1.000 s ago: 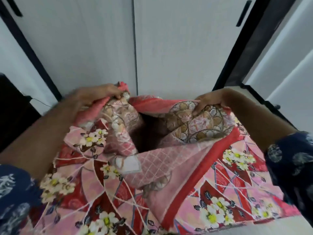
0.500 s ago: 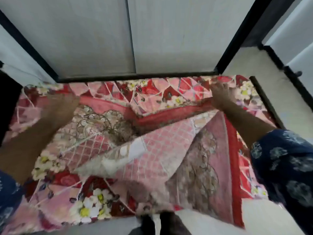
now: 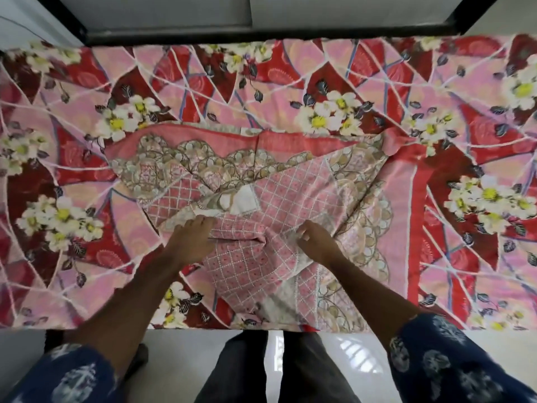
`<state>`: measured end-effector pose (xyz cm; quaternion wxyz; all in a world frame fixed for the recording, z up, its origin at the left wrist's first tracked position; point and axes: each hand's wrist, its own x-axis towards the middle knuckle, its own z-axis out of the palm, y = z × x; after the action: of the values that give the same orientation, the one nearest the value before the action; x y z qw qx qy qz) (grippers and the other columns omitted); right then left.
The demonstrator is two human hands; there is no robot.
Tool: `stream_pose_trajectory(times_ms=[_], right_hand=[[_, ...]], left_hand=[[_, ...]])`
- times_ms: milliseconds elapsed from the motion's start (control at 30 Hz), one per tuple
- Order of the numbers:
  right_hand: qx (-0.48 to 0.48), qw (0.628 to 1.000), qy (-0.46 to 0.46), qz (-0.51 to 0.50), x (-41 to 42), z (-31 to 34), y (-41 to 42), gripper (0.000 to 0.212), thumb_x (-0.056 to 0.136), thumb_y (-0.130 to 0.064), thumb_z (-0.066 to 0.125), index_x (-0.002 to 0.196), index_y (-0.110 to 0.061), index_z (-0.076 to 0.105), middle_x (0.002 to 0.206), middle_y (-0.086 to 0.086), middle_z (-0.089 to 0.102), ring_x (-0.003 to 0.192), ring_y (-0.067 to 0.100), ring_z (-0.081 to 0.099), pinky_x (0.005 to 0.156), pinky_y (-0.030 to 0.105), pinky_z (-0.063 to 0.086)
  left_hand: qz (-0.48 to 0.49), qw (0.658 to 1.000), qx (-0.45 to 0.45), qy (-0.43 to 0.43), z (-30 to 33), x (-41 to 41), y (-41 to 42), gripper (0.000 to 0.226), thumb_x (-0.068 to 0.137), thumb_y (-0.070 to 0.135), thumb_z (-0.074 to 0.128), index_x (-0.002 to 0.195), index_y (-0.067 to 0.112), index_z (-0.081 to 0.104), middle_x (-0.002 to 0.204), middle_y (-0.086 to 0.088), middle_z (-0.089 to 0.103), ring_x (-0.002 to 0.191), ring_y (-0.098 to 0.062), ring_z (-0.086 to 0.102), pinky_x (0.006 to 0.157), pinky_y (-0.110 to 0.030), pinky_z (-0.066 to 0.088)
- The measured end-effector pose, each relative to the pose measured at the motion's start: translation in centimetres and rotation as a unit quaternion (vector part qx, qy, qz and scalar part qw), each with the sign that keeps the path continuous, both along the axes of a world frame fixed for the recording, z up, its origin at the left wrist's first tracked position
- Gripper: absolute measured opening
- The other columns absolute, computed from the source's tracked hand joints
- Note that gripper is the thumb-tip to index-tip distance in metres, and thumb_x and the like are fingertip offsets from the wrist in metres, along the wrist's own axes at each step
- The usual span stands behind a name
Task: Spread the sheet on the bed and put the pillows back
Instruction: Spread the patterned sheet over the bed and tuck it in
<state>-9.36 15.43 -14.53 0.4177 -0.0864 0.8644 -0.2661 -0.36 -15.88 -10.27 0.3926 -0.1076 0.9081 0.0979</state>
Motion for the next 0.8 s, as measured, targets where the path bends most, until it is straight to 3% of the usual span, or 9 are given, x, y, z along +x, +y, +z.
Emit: stream_pose_trajectory(times_ms=[167,333,400,533,567,633,667,733,800], right_hand=[[-0.066,0.997,0.021,0.035,2.3,-2.0,-5.2,0.046,0.092,-0.046,0.063,0.128,-0.017,0.058,0.122,0.003,0.063,0.109,0.022,0.059,0.091,0.04,0.052],[-0.1,0.995,0.011,0.017,2.1,-3.1,-11.2,0.045,0.096,-0.038,0.064,0.131,-0.009,0.06,0.129,0.011,0.065,0.116,0.026,0.063,0.096,0.038,0.051],[-0.095,0.995,0.0,0.034,2.2,-3.3,-12.4,0.047,0.097,-0.038,0.063,0.134,-0.008,0.058,0.13,0.011,0.065,0.119,0.025,0.063,0.098,0.04,0.051],[-0.09,0.996,0.027,0.004,1.3,-3.2,-13.0,0.068,0.098,-0.025,0.065,0.154,-0.019,0.029,0.107,0.008,0.072,0.085,0.024,0.072,0.076,0.042,0.062],[-0.081,0.995,0.059,0.015,0.7,-3.0,-13.2,0.084,0.094,-0.018,0.069,0.159,-0.025,0.017,0.1,0.005,0.072,0.075,0.021,0.071,0.068,0.039,0.063],[-0.019,0.99,0.111,0.084,-1.1,-1.9,-14.3,0.103,0.087,-0.016,0.076,0.161,-0.032,0.007,0.094,0.007,0.073,0.07,0.022,0.071,0.064,0.037,0.061],[0.03,0.983,0.114,0.14,-2.2,-1.0,-14.9,0.098,0.086,-0.021,0.078,0.16,-0.03,0.015,0.1,0.01,0.074,0.079,0.027,0.073,0.069,0.036,0.059],[0.14,0.956,0.063,0.251,-3.8,1.3,-17.4,0.067,0.085,-0.031,0.079,0.144,-0.02,0.049,0.111,0.011,0.073,0.098,0.03,0.071,0.078,0.029,0.051],[0.177,0.945,-0.006,0.277,-3.7,4.4,-20.6,0.033,0.086,-0.03,0.078,0.112,-0.014,0.066,0.096,0.005,0.075,0.087,0.026,0.076,0.075,0.031,0.057]], left_hand=[[0.099,0.993,0.041,0.048,-3.1,0.0,-0.1,0.059,0.093,0.032,0.06,0.145,0.02,0.035,0.144,-0.011,0.042,0.127,-0.037,0.05,0.099,-0.052,0.043],[0.134,0.974,0.027,0.18,-6.2,-1.8,-3.1,0.059,0.094,0.039,0.06,0.144,0.015,0.041,0.146,-0.012,0.048,0.132,-0.035,0.047,0.108,-0.056,0.039],[0.146,0.97,0.073,0.183,-7.4,-3.1,-4.3,0.06,0.09,0.047,0.061,0.139,0.015,0.047,0.134,-0.009,0.057,0.119,-0.03,0.057,0.097,-0.047,0.049],[0.164,0.956,0.18,0.164,-8.3,-4.0,-4.2,0.049,0.091,0.033,0.069,0.13,0.009,0.052,0.093,0.0,0.063,0.072,-0.017,0.06,0.056,-0.029,0.043],[0.147,0.952,0.221,0.152,-8.1,-3.7,-4.3,0.049,0.093,0.028,0.068,0.135,0.009,0.051,0.093,-0.003,0.066,0.069,-0.017,0.062,0.054,-0.031,0.047],[0.081,0.941,0.297,0.141,-7.1,-2.5,-4.8,0.053,0.094,0.023,0.069,0.142,0.011,0.05,0.107,-0.013,0.07,0.082,-0.025,0.069,0.069,-0.04,0.058],[0.048,0.935,0.323,0.141,-6.2,-1.8,-4.9,0.053,0.093,0.023,0.071,0.141,0.01,0.052,0.109,-0.012,0.07,0.088,-0.028,0.069,0.074,-0.041,0.056],[-0.005,0.928,0.345,0.141,-3.9,0.1,-6.5,0.048,0.091,0.024,0.074,0.134,0.009,0.058,0.095,-0.004,0.068,0.08,-0.025,0.064,0.067,-0.035,0.047],[-0.024,0.926,0.351,0.135,-1.4,2.1,-8.8,0.043,0.091,0.033,0.074,0.127,0.013,0.061,0.091,0.004,0.065,0.076,-0.018,0.061,0.064,-0.032,0.043]])
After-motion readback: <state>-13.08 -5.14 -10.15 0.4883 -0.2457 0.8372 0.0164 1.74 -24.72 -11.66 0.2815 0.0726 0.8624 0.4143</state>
